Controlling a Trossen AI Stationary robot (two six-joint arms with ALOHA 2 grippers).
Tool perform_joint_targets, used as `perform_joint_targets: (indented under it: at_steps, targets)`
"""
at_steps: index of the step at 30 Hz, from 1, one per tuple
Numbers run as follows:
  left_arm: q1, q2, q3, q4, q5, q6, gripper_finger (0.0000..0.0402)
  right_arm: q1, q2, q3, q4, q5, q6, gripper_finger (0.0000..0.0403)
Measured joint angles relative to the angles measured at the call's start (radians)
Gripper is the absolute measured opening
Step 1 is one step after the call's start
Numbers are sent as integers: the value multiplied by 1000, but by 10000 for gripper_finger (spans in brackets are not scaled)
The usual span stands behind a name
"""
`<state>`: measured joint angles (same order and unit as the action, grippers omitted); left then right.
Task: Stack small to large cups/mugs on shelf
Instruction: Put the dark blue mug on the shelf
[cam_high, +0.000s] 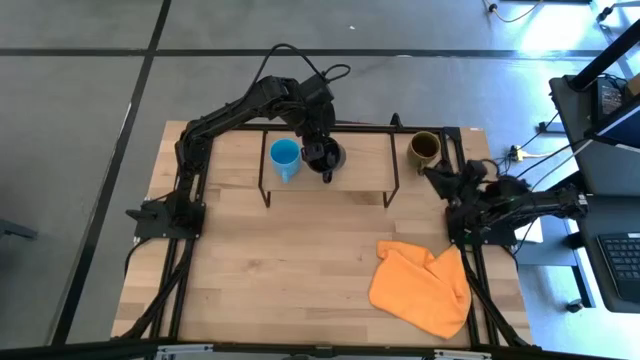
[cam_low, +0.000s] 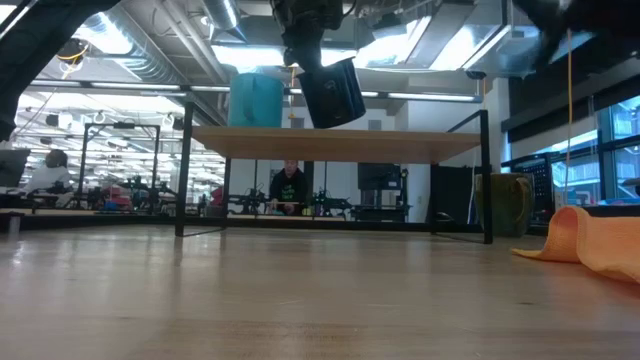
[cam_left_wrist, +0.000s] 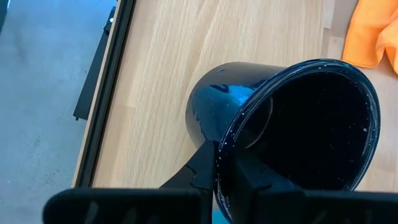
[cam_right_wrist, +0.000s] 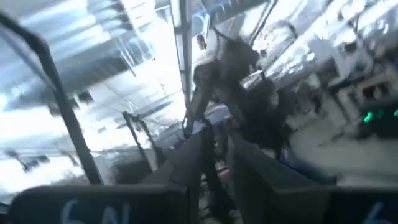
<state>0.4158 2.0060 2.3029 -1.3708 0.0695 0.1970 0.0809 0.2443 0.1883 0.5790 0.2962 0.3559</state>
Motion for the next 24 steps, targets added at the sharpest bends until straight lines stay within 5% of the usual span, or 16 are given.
perform_joint_targets:
  at_steps: [3,7,10,12,16,21,24]
  targets:
    - [1,0,0,-1,-1,-3,16,-1,127,174,-116,17,-180,81]
    - [1,0,0,-3,-3,-3,16,-17,308,421,-426,231,-287,81]
    - [1,0,0,-5,-4,-3,16,-84,424,594,-699,444,-134,81]
    - [1,0,0,-5,-6,-3,16,-158,491,709,-907,479,13,81]
    - [1,0,0,-5,-6,-3,17,-367,620,872,-1189,233,124,81]
    - [1,0,0,-5,-6,8,17,-631,772,940,-1239,-313,90,81]
    - [1,0,0,-5,-6,8,17,-694,829,977,-1188,-542,114,81]
